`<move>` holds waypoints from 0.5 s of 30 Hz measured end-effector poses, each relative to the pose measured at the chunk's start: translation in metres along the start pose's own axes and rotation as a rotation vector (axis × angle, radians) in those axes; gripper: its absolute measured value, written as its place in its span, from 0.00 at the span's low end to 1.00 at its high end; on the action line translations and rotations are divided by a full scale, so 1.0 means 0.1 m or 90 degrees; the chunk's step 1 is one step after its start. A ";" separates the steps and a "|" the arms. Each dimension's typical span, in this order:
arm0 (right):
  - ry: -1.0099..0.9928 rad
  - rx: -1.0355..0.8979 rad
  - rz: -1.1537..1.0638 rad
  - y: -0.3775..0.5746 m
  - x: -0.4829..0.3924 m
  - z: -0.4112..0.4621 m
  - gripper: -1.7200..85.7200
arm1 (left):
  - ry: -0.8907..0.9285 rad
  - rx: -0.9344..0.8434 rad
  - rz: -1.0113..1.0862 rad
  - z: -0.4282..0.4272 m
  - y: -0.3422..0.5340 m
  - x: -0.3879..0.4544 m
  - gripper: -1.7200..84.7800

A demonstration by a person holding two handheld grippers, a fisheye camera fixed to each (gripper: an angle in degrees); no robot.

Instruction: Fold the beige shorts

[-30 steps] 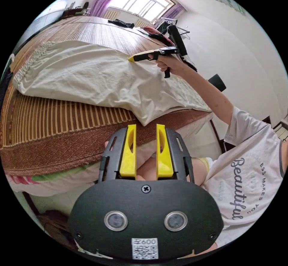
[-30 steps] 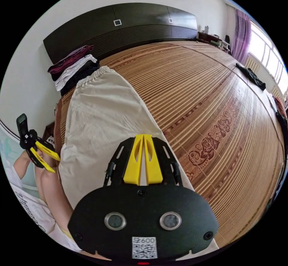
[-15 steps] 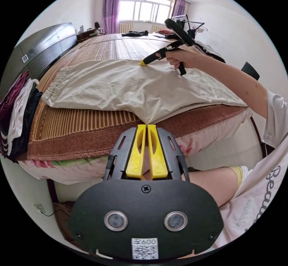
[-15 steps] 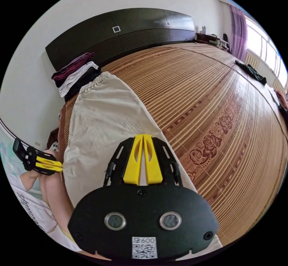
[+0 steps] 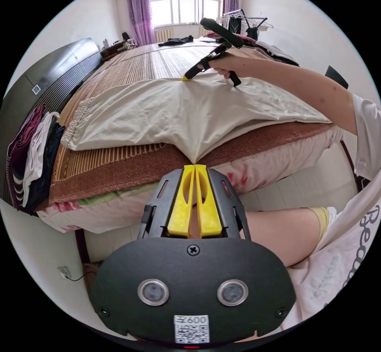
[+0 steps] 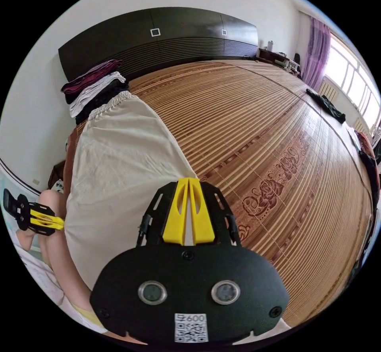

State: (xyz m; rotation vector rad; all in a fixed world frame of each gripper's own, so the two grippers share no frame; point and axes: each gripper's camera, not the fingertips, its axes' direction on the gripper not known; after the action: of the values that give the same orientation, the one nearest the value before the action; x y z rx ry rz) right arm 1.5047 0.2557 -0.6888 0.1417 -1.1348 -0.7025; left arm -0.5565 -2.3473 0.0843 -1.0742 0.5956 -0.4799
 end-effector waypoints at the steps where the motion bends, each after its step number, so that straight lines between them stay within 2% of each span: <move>1: 0.004 0.005 0.021 -0.02 -0.04 -0.05 0.01 | 0.003 0.001 -0.001 0.03 0.06 -0.02 0.03; 5: -0.076 0.078 0.026 -0.05 -0.40 -0.45 0.02 | 0.025 0.037 -0.026 -0.06 0.14 -0.26 0.02; 9: -0.252 0.027 -0.090 0.05 -1.43 -0.77 0.05 | -0.084 0.062 -0.033 -0.06 -0.13 -0.84 0.02; 12: -0.256 0.001 -0.169 0.25 -2.22 -0.86 0.07 | -0.118 0.070 -0.073 0.14 -0.42 -1.47 0.02; 15: -0.238 0.002 -0.164 0.35 -2.65 -0.89 0.08 | -0.149 0.066 -0.112 0.33 -0.69 -2.13 0.02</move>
State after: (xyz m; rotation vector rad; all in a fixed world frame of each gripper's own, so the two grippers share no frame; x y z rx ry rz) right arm 1.5352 0.4152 -0.9186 0.1649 -1.4913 -0.9836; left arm -0.6990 -2.2196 0.2049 -1.0703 0.2684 -0.5235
